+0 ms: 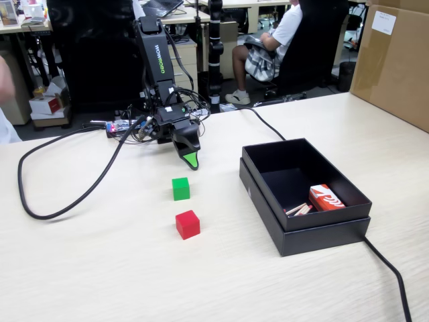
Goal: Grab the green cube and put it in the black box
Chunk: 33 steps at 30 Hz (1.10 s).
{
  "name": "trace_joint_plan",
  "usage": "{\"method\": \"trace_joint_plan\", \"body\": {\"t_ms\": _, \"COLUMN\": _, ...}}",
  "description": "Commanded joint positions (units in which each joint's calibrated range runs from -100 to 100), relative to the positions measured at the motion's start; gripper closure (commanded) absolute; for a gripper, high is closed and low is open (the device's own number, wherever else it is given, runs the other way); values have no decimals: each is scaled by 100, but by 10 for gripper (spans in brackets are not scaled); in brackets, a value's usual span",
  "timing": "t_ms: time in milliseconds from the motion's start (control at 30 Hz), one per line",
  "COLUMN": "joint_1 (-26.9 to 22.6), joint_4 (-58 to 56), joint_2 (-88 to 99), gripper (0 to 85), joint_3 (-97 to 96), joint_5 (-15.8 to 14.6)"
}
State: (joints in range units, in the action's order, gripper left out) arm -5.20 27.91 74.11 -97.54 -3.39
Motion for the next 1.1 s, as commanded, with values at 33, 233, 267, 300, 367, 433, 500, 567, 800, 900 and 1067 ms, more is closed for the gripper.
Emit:
{"method": "trace_joint_plan", "body": {"t_ms": 33, "joint_1": 186, "joint_4": -3184, "joint_2": 2428, "gripper": 406, "joint_3": 959, "joint_5": 54}}
{"method": "trace_joint_plan", "body": {"t_ms": 233, "joint_1": 293, "joint_4": -5180, "joint_2": 2440, "gripper": 407, "joint_3": 2229, "joint_5": -49}}
{"method": "trace_joint_plan", "body": {"t_ms": 267, "joint_1": 288, "joint_4": -5508, "joint_2": 2440, "gripper": 407, "joint_3": 2383, "joint_5": -54}}
{"method": "trace_joint_plan", "body": {"t_ms": 300, "joint_1": 269, "joint_4": -5793, "joint_2": 2440, "gripper": 407, "joint_3": 2473, "joint_5": -54}}
{"method": "trace_joint_plan", "body": {"t_ms": 367, "joint_1": 274, "joint_4": -6251, "joint_2": 2463, "gripper": 407, "joint_3": 2655, "joint_5": -59}}
{"method": "trace_joint_plan", "body": {"t_ms": 433, "joint_1": 347, "joint_4": -6787, "joint_2": 2428, "gripper": 408, "joint_3": 3108, "joint_5": -59}}
{"method": "trace_joint_plan", "body": {"t_ms": 500, "joint_1": 361, "joint_4": -7107, "joint_2": 2360, "gripper": 408, "joint_3": 3552, "joint_5": -78}}
{"method": "trace_joint_plan", "body": {"t_ms": 567, "joint_1": 366, "joint_4": -7694, "joint_2": 1832, "gripper": 408, "joint_3": 4259, "joint_5": -103}}
{"method": "trace_joint_plan", "body": {"t_ms": 800, "joint_1": 713, "joint_4": -8308, "joint_2": -1530, "gripper": 410, "joint_3": 6517, "joint_5": -88}}
{"method": "trace_joint_plan", "body": {"t_ms": 900, "joint_1": 894, "joint_4": -8325, "joint_2": -2724, "gripper": 408, "joint_3": 7233, "joint_5": 15}}
{"method": "trace_joint_plan", "body": {"t_ms": 1067, "joint_1": 957, "joint_4": -8316, "joint_2": -3951, "gripper": 408, "joint_3": 7977, "joint_5": 112}}
